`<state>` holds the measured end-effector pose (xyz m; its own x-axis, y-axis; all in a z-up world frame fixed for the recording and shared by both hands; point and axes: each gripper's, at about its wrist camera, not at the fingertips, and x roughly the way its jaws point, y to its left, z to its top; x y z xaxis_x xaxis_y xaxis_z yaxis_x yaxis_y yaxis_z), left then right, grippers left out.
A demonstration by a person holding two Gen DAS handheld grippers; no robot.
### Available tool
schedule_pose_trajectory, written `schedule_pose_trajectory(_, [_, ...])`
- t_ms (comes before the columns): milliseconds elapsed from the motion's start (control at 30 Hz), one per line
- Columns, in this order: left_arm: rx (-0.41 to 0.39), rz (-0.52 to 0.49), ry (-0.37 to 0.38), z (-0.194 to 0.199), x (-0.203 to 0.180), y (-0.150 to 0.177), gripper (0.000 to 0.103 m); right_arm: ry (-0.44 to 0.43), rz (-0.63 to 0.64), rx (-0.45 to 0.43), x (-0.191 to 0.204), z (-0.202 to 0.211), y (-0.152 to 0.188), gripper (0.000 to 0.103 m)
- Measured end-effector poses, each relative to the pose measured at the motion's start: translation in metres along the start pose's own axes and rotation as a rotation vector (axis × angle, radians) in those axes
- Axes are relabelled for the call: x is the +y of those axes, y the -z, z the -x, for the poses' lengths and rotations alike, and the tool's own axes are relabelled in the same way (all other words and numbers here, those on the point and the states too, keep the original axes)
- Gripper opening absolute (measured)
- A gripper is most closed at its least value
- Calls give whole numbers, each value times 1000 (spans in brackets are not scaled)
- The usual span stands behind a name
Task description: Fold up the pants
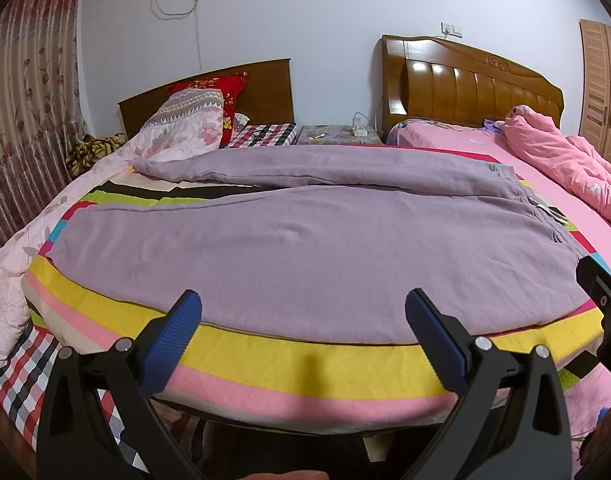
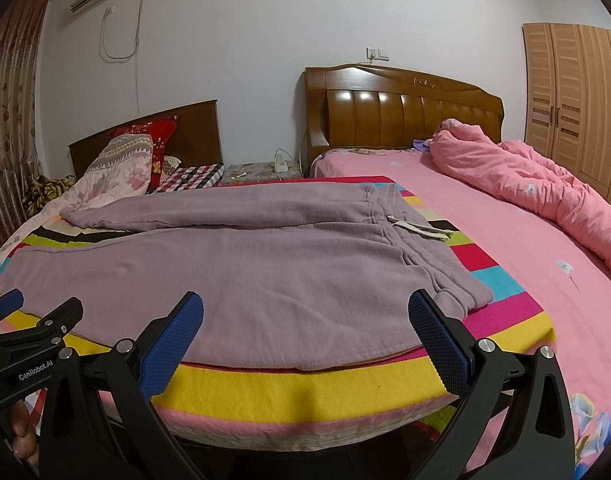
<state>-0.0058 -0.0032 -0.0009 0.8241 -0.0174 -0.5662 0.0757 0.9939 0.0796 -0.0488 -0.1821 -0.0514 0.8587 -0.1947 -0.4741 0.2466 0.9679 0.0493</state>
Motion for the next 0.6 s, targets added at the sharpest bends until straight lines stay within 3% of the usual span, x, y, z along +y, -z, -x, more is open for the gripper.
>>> schedule_pose_trajectory(600, [21,12,0,-4,2,1,102,-13,-17,30,-2,-2,0,99])
